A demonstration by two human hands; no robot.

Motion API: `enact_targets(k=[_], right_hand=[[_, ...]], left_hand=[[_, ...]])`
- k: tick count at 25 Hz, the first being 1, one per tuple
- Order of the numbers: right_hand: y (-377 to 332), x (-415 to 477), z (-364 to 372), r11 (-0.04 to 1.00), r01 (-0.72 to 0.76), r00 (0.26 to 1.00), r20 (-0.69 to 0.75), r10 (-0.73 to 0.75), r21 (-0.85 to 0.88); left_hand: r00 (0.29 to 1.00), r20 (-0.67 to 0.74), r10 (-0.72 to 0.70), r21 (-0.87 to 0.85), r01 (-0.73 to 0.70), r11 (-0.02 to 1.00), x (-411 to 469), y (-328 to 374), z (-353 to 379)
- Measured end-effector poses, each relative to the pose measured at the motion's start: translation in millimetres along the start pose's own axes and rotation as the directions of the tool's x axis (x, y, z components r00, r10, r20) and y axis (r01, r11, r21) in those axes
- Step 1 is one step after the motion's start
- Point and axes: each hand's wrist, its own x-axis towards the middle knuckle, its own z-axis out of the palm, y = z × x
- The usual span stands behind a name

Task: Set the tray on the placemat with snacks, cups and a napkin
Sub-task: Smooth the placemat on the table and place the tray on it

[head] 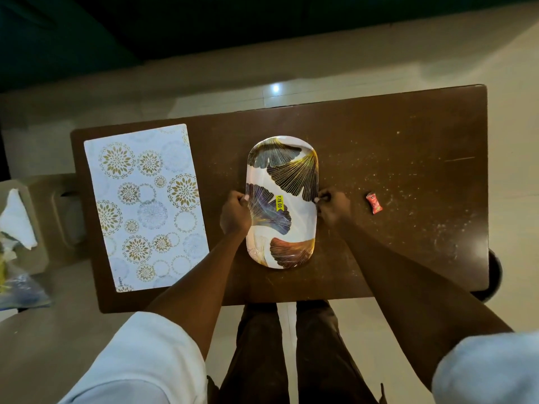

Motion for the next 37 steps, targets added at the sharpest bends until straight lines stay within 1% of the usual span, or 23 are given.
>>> enact_targets(k=[3, 6, 7, 9, 11, 13, 15, 17, 19, 22, 25, 28, 32, 37], right_hand=[[0, 1, -15, 0.998, 0.032, 0.996, -0.085, -0.027, 0.059], [-5, 10, -57, 0.988, 0.077, 0.982, -0.180, -0.052, 0.131], [-7, 15, -75, 0.987, 0.090, 0.974, -0.218, -0.061, 0.130], [-6, 27, -122, 0.989, 0.104, 0.949, -0.307, -0.066, 0.107], [10, 40, -172, 0.991, 0.106, 0.927, -0.369, -0.068, 0.083], [37, 49, -219, 0.994, 0.111, 0.917, -0.388, -0.093, 0.023], [66, 52, -254, 0.994, 0.111, 0.902, -0.417, -0.109, -0.021], [94, 53, -277, 0.998, 0.052, 0.894, -0.447, -0.032, 0.033], [118, 53, -286, 0.996, -0.001, 0.898, -0.439, 0.042, 0.093], [148, 50, -290, 0.992, -0.047, 0.899, -0.427, 0.092, 0.115], [168, 52, -291, 0.992, -0.065, 0.896, -0.432, 0.105, 0.105], [175, 60, -294, 0.988, -0.059, 0.889, -0.442, 0.118, 0.146], [186, 73, -310, 0.985, -0.028, 0.885, -0.454, 0.103, 0.168], [202, 88, -315, 0.970, -0.026, 0.900, -0.416, 0.129, 0.243]], left_hand=[[0.998, -0.003, 0.067, -0.011, -0.067, 0.998, 0, 20, 0], [0.987, 0.014, 0.162, -0.056, -0.161, 0.985, 0, 67, 10], [0.980, 0.032, 0.197, -0.079, -0.194, 0.978, 0, 86, 17], [0.963, 0.082, 0.255, -0.190, -0.237, 0.953, -4, 129, 39], [0.944, 0.140, 0.298, -0.278, -0.251, 0.927, -18, 169, 71], [0.928, 0.216, 0.304, -0.319, -0.227, 0.920, -38, 199, 105], [0.911, 0.292, 0.291, -0.337, -0.187, 0.923, -59, 215, 140], [0.897, 0.350, 0.269, -0.316, -0.157, 0.936, -79, 218, 175], [0.889, 0.395, 0.231, -0.269, -0.128, 0.954, -95, 211, 202], [0.884, 0.429, 0.183, -0.224, -0.092, 0.970, -113, 199, 227], [0.883, 0.439, 0.165, -0.211, -0.077, 0.974, -122, 194, 242], [0.887, 0.433, 0.164, -0.206, -0.079, 0.975, -127, 194, 251], [0.872, 0.453, 0.185, -0.258, -0.071, 0.964, -135, 199, 260], [0.867, 0.456, 0.201, -0.190, -0.126, 0.974, -137, 203, 265]])
